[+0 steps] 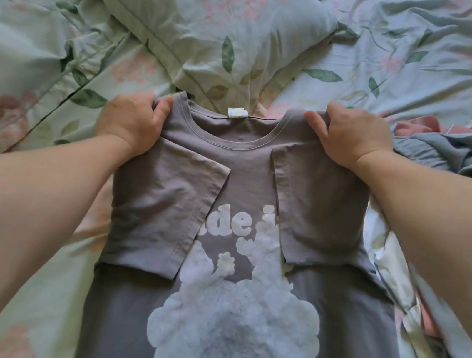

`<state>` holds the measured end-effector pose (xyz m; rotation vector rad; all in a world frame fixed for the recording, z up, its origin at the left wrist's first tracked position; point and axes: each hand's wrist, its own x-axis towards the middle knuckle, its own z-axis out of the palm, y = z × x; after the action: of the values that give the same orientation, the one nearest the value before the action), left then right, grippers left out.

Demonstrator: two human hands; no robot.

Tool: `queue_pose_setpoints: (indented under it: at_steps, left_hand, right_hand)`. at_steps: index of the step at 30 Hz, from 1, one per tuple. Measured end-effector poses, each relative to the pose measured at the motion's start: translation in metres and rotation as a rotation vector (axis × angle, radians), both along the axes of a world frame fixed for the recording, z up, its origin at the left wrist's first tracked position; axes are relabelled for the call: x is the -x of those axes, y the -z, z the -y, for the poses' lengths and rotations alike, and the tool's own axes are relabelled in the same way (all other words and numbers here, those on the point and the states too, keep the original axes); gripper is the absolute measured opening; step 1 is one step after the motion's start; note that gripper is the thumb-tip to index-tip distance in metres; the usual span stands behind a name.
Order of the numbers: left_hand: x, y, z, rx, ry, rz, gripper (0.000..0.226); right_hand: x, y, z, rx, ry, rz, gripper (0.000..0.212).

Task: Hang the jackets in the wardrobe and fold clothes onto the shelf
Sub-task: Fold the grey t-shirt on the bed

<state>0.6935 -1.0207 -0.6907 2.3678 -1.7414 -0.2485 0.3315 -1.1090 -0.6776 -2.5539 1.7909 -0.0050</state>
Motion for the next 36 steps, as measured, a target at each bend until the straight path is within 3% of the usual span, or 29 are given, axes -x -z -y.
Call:
queue_pose_setpoints:
  at_steps: [10, 18, 25, 36]
  left_hand:
    - [-0.005, -0.1, 0.007, 0.131, -0.026, 0.004, 0.053]
    - [-0.013, -0.134, 0.008, 0.232, -0.07, -0.021, 0.062]
    - [-0.003, -0.132, -0.062, 0.231, -0.048, -0.093, 0.05]
    - [0.049, -0.098, -0.23, 0.195, 0.032, -0.122, 0.06]
  right_hand:
    - [-0.007, -0.102, 0.001, 0.14, 0.07, 0.002, 0.066]
    - [-0.022, -0.131, -0.006, 0.236, 0.126, 0.071, 0.066]
    - [-0.006, -0.129, -0.059, 0.155, 0.062, 0.111, 0.059]
    - [0.051, -0.108, -0.196, 0.052, -0.104, 0.139, 0.056]
